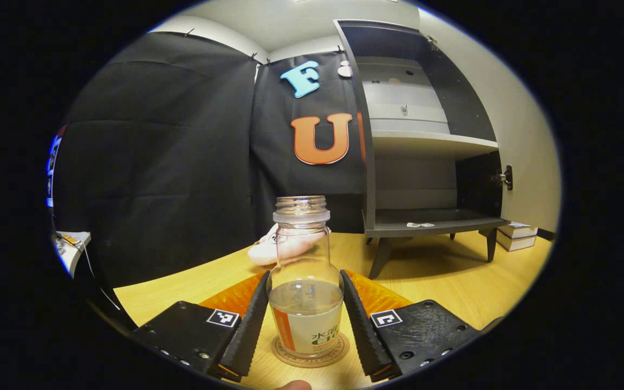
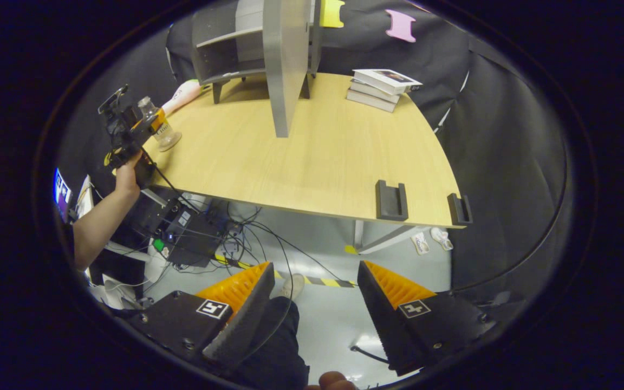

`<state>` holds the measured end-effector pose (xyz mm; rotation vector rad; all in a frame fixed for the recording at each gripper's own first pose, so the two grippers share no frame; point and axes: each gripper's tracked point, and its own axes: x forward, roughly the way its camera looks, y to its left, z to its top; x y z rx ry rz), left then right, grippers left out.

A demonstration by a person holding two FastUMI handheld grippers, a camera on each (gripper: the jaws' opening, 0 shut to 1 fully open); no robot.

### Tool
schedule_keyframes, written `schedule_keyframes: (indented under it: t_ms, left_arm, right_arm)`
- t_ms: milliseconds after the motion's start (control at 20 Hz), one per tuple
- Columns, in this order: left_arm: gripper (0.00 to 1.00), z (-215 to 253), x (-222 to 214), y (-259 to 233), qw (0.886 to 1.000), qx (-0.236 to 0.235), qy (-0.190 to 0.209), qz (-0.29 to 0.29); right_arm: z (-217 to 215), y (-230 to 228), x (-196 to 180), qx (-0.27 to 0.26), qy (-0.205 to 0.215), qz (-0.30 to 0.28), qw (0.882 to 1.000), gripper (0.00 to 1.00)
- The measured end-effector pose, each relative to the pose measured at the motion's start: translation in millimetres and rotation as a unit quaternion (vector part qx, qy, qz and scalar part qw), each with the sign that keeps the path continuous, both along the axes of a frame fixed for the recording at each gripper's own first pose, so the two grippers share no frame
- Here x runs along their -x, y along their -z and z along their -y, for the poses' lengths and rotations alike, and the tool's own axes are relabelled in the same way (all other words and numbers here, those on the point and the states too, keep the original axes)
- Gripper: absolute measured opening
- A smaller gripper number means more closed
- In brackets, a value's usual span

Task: Open the cabinet door with the right hand, grasp the bottle in the cabinet with the left hand and place it on the coaster, then close the cabinet door with the right hand.

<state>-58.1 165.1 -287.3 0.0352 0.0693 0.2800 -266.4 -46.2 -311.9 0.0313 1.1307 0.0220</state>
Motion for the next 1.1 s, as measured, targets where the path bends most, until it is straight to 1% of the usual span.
schedule_keyframes:
  t_ms: [150, 250, 300, 350, 400, 450, 500, 600, 700, 750, 850, 900, 1000, 1100]
  left_arm:
    - [0.73, 0, 2, 1, 1.000, 0.005, -0.004, 0.006]
    - [0.73, -1, 3, 0, 1.000, 0.005, -0.006, 0.009]
    - [0.75, 2, 3, -1, 1.000, 0.016, -0.003, 0.014]
    - [0.77, 3, 3, -4, 1.000, 0.024, 0.003, 0.020]
    - [0.82, 6, 4, -5, 0.999, 0.031, 0.009, 0.026]
    - [0.77, 7, 4, -7, 0.999, 0.030, 0.010, 0.029]
    - [0.94, 5, 5, -6, 0.999, 0.025, 0.008, 0.029]
    - [0.95, 4, 6, -8, 0.999, 0.022, 0.003, 0.031]
    - [0.95, 5, 10, -19, 0.999, 0.001, 0.005, 0.041]
    - [0.95, 7, 12, -27, 0.999, -0.012, 0.009, 0.048]
    - [0.95, 13, 16, -41, 0.997, -0.033, 0.018, 0.060]
    - [0.95, 17, 19, -48, 0.997, -0.040, 0.021, 0.065]
    - [0.95, 20, 25, -71, 0.993, -0.081, 0.021, 0.079]
    - [0.93, 28, 31, -99, 0.990, -0.103, 0.026, 0.097]
  right_arm:
    - [-10, 2, -1, -0.019, 0.009, -0.009, 1.000, 0.98]
    - [-9, 1, -4, -0.016, 0.006, -0.005, 1.000, 0.97]
    - [-7, 3, -1, -0.006, -0.001, -0.009, 1.000, 0.98]
    - [-6, 4, 0, -0.001, -0.007, -0.010, 1.000, 0.97]
    - [-9, 5, 0, 0.000, -0.011, -0.012, 1.000, 0.98]
    - [-10, 7, 1, 0.000, -0.010, -0.014, 1.000, 0.98]
    - [-12, 9, 1, -0.006, -0.007, -0.016, 1.000, 0.97]
    - [-14, 14, 2, -0.016, -0.002, -0.027, 1.000, 0.98]
    - [-15, 16, 0, -0.022, 0.004, -0.027, 0.999, 0.99]
    - [-12, 16, -2, -0.016, 0.005, -0.024, 1.000, 0.97]
    - [-1, 13, -8, 0.008, 0.006, -0.011, 1.000, 0.99]
    - [0, 12, -12, 0.013, 0.006, -0.004, 1.000, 0.96]
    - [0, 10, -16, 0.010, 0.008, 0.002, 1.000, 0.98]
    - [-1, 6, -22, 0.004, 0.012, 0.009, 1.000, 0.97]
